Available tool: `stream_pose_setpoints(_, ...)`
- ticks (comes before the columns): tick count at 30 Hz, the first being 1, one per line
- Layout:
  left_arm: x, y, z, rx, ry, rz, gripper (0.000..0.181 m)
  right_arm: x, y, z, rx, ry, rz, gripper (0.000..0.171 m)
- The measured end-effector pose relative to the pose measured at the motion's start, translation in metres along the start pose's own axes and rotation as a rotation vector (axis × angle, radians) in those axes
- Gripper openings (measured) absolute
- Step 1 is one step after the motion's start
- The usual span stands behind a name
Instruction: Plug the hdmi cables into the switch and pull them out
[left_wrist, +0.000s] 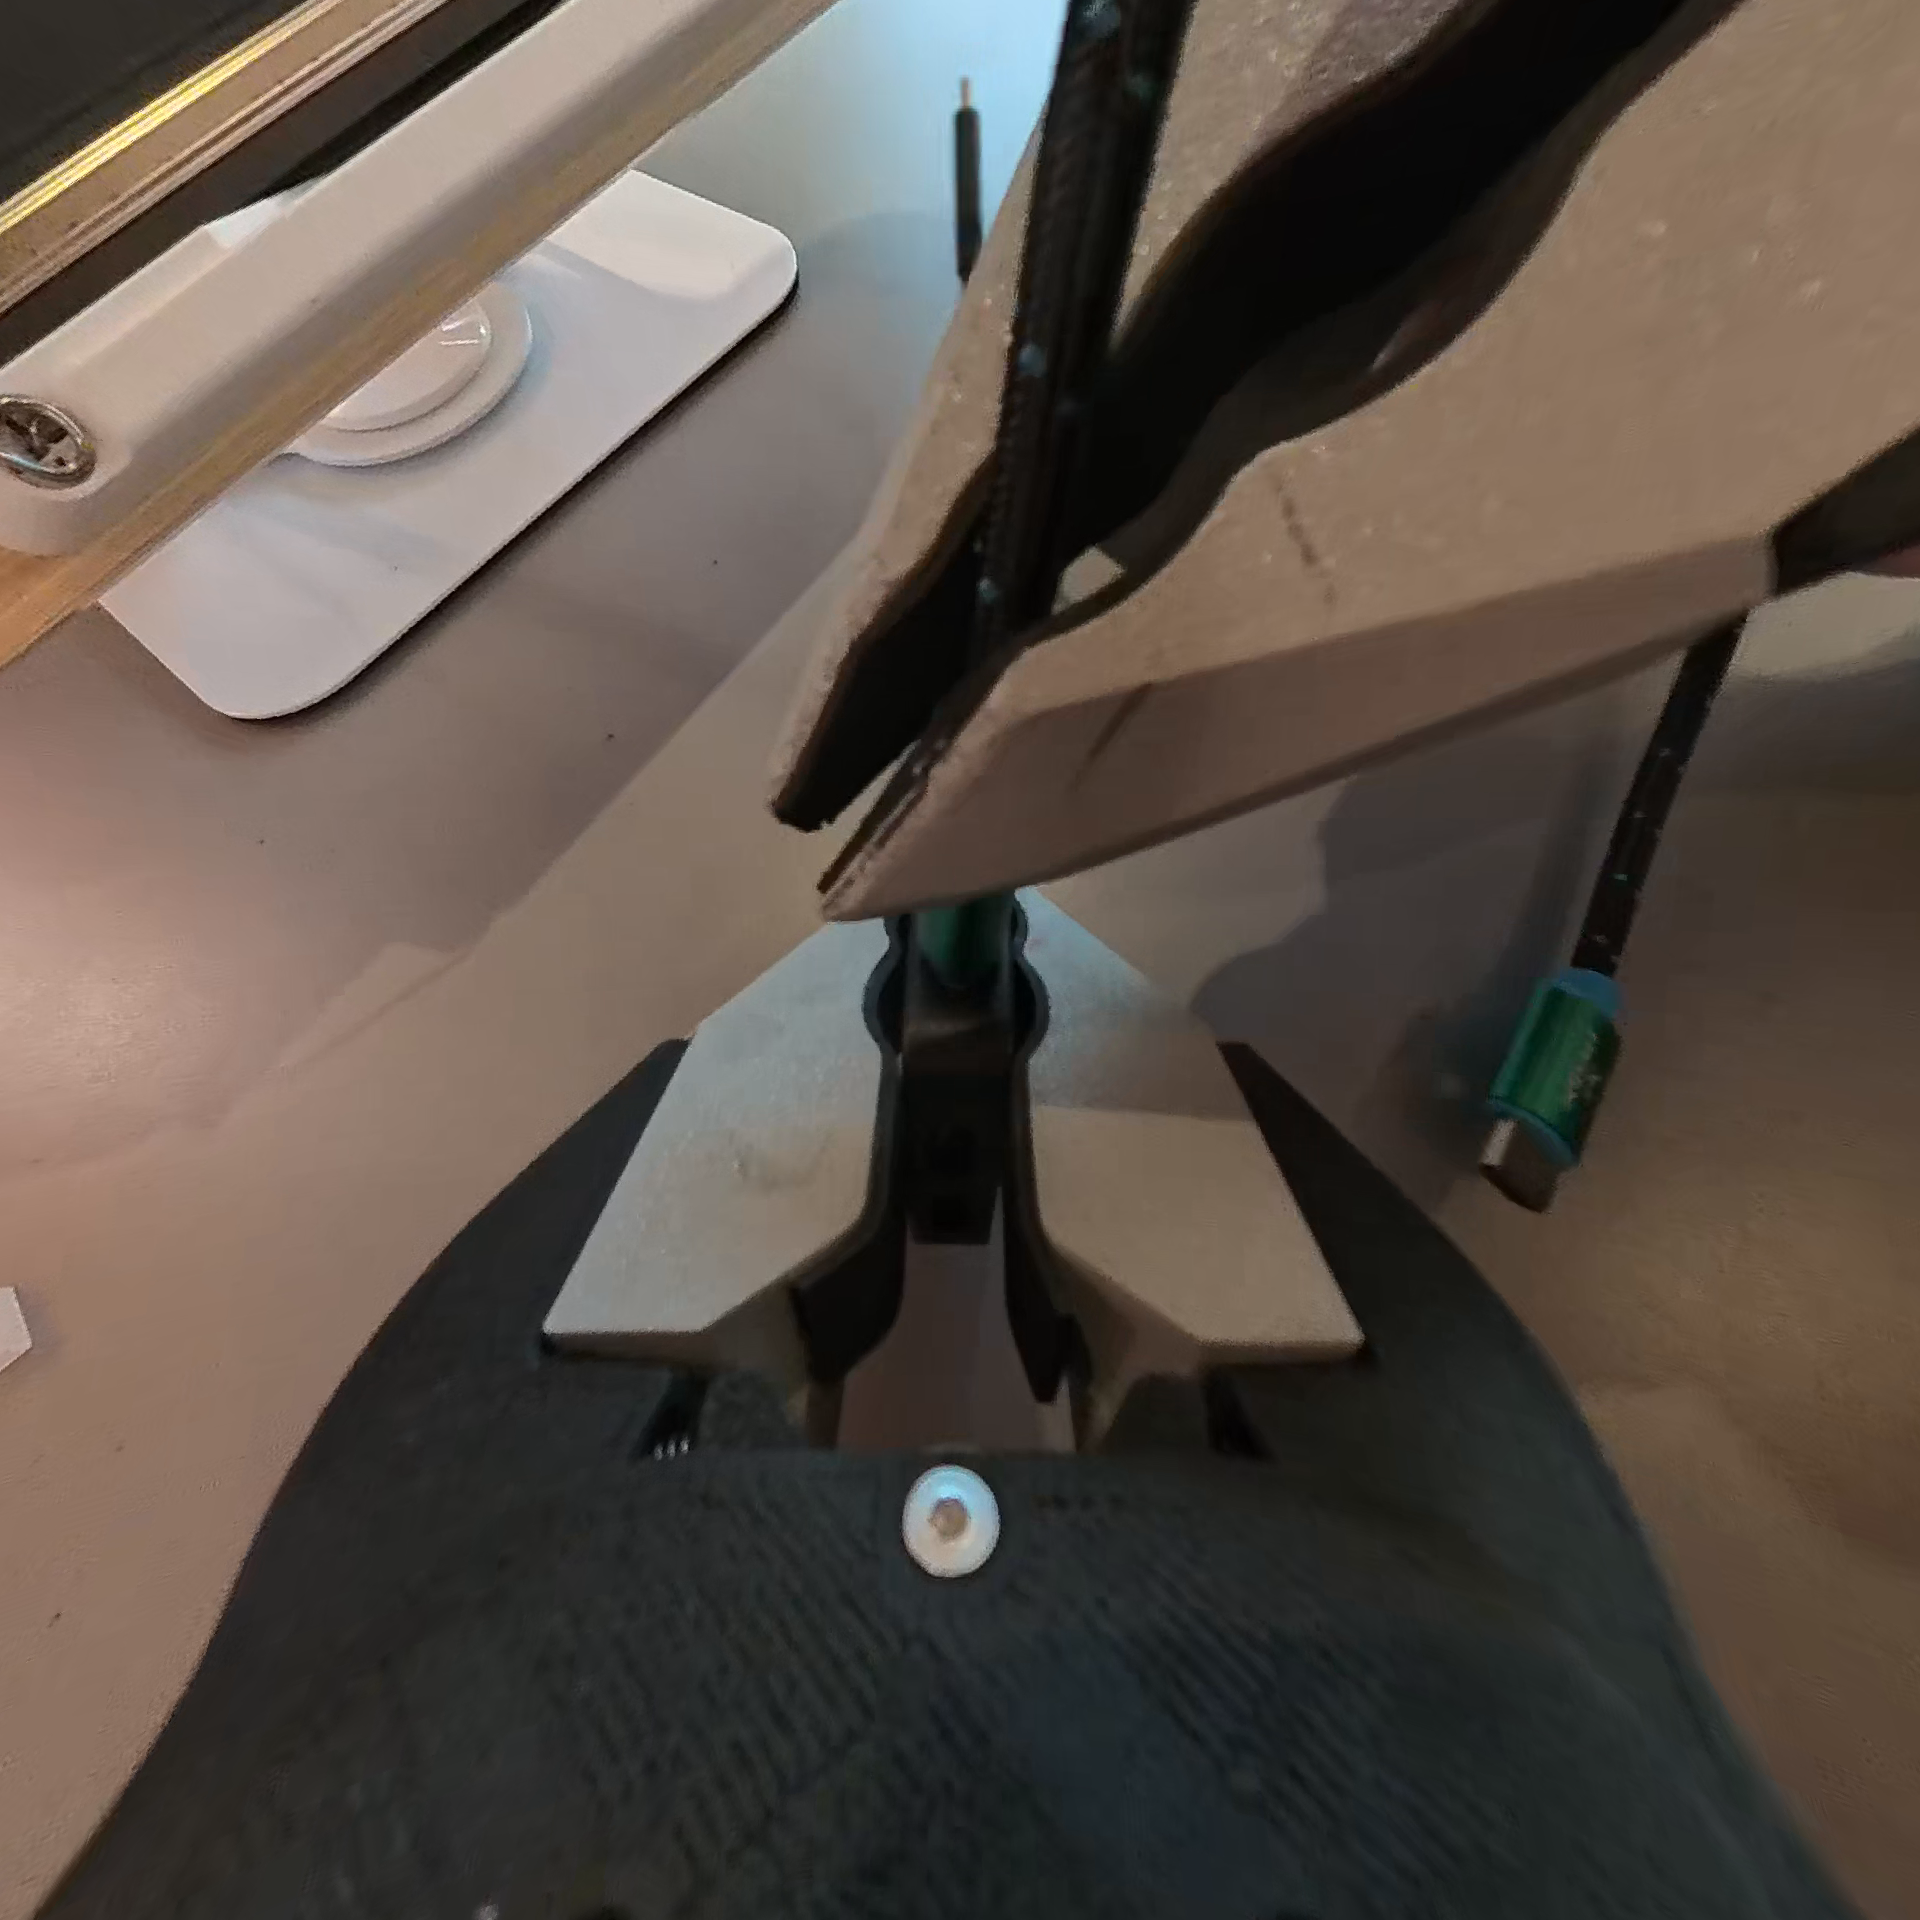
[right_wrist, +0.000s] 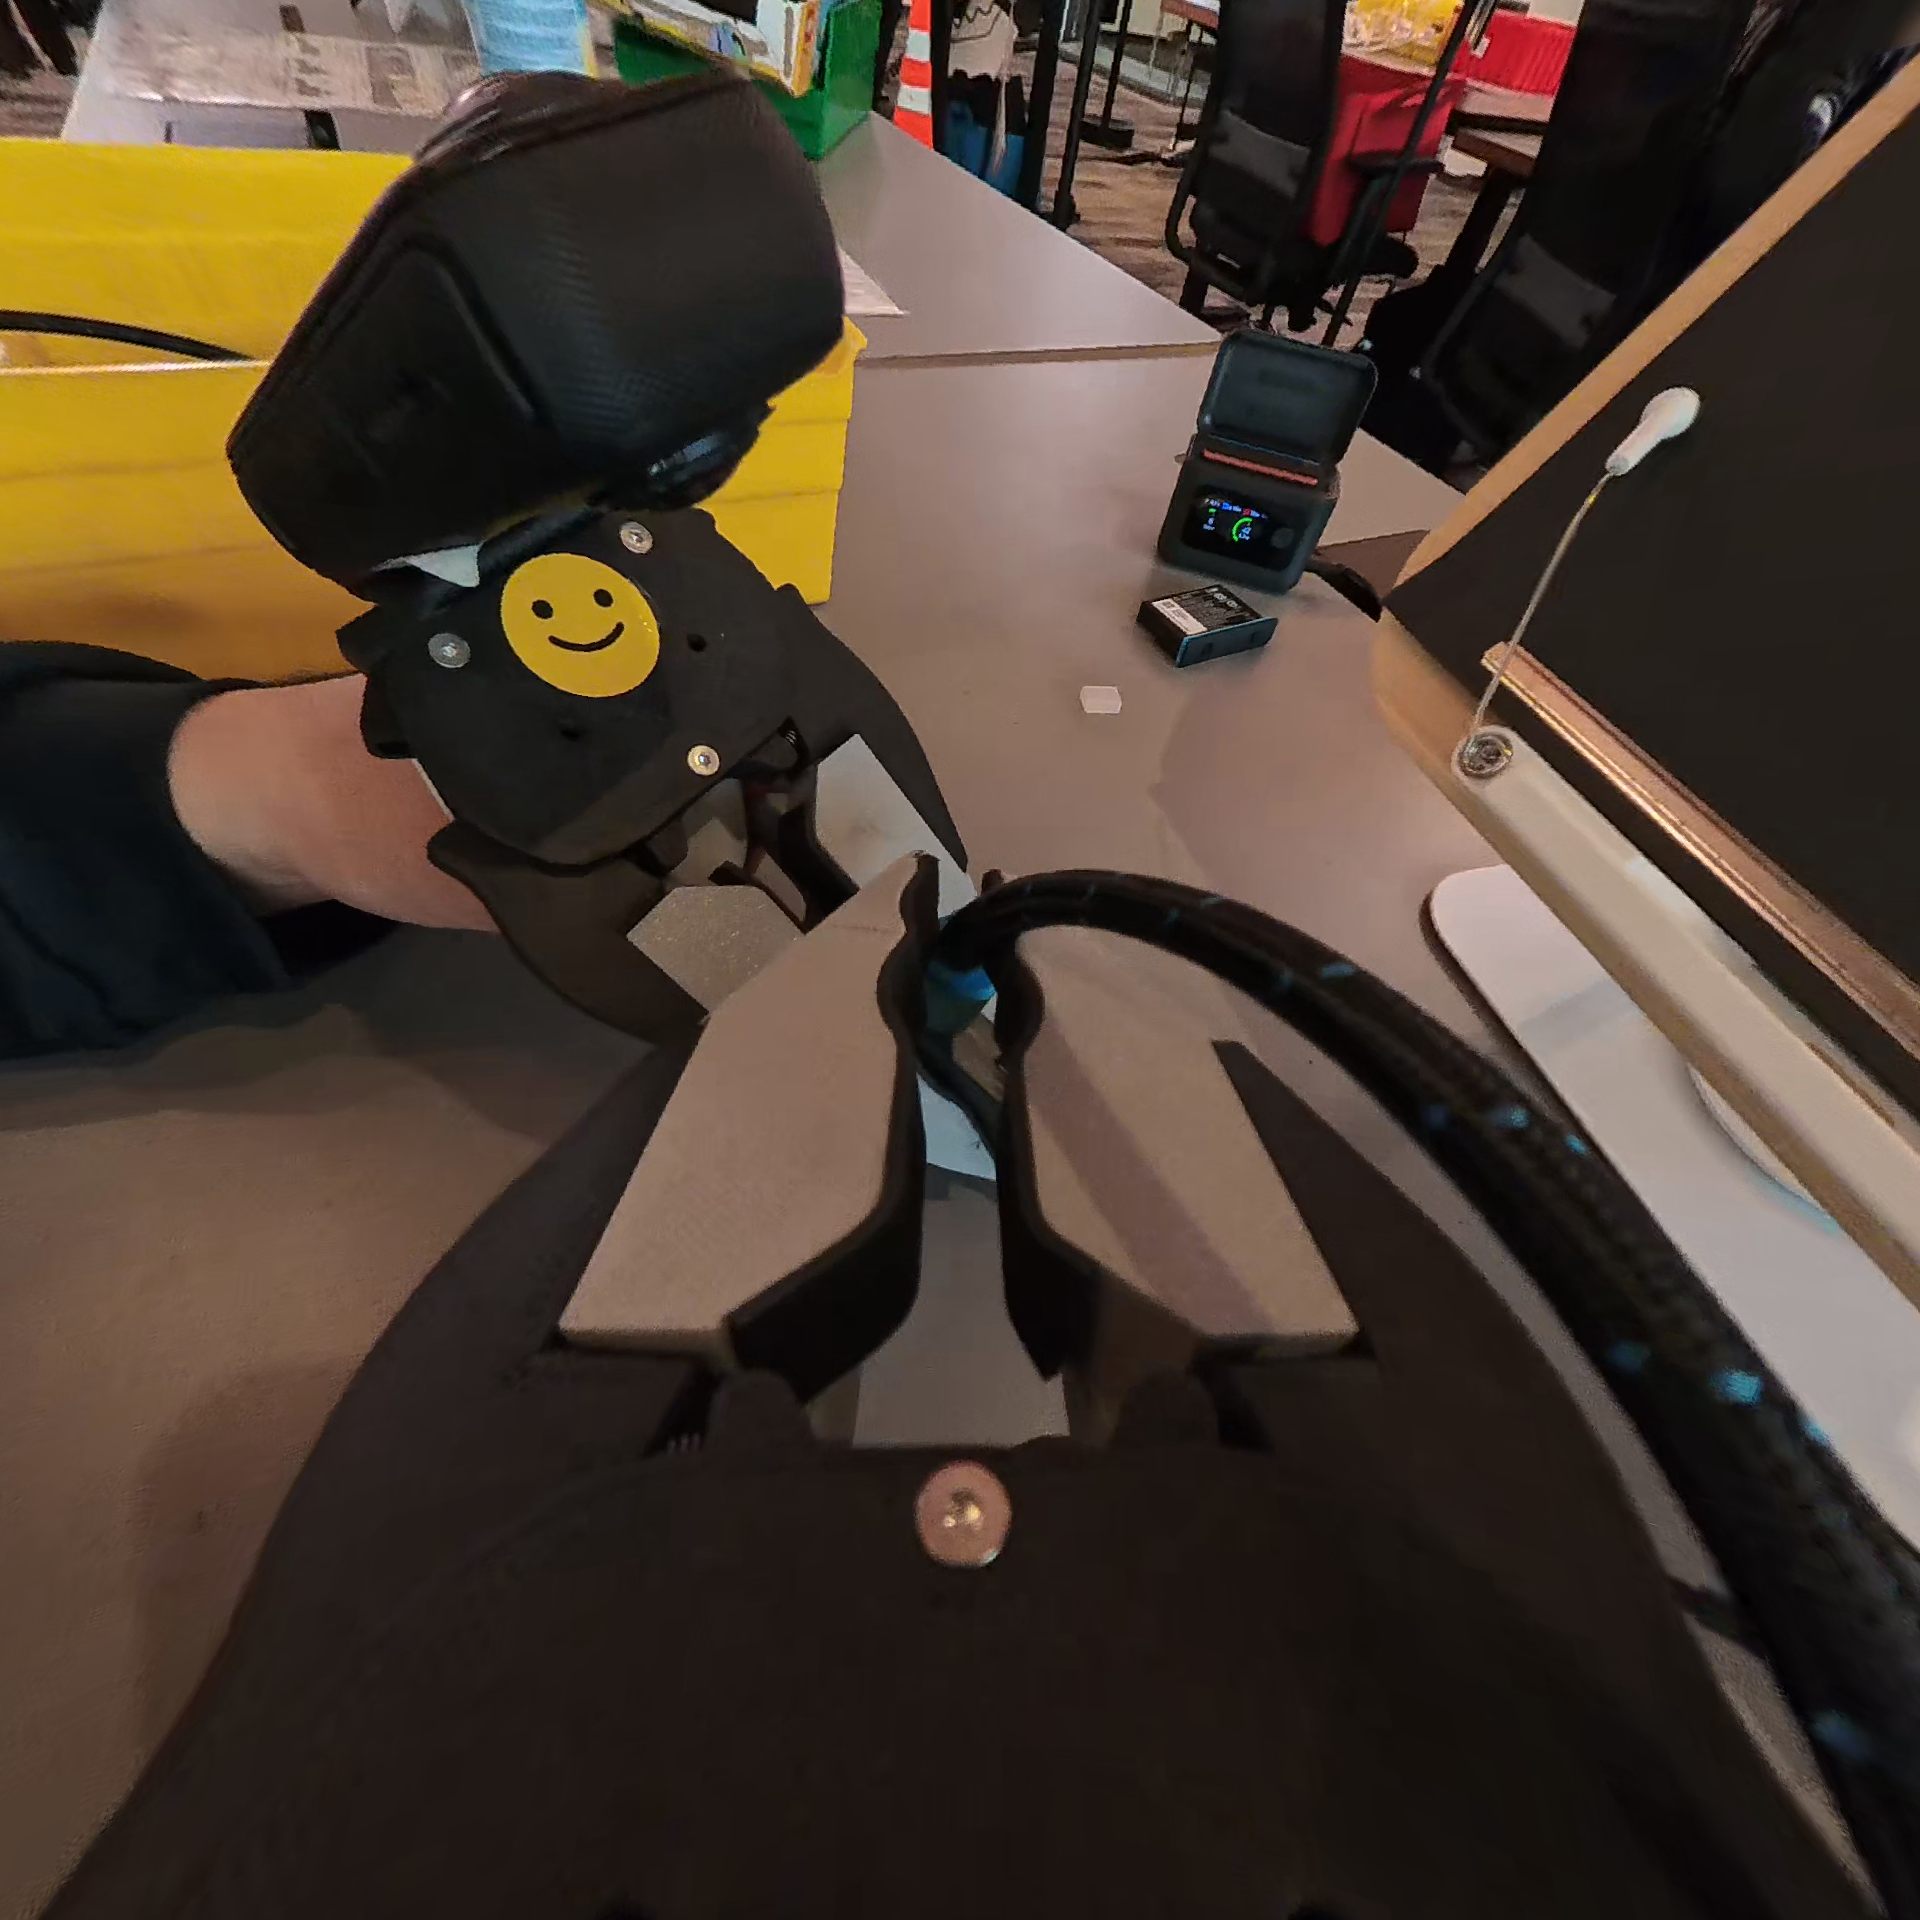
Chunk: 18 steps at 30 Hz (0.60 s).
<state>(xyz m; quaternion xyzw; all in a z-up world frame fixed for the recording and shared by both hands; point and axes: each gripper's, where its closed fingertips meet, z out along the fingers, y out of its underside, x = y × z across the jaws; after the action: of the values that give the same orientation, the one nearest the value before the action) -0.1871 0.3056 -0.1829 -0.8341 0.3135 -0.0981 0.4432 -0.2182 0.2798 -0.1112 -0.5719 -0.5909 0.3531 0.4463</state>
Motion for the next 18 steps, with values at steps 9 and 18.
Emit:
stream_pose_setpoints(9, 0.005, -0.002, 0.001, 0.011, 0.035, -0.022, 0.010, -0.002, -0.001, -0.003, 0.089, -0.100, 0.162, 0.007)
stream_pose_setpoints(18, -0.008, -0.007, -0.001, 0.061, 0.032, -0.101, 0.012, 0.011, -0.003, -0.010, 0.096, -0.026, 0.104, 0.015)
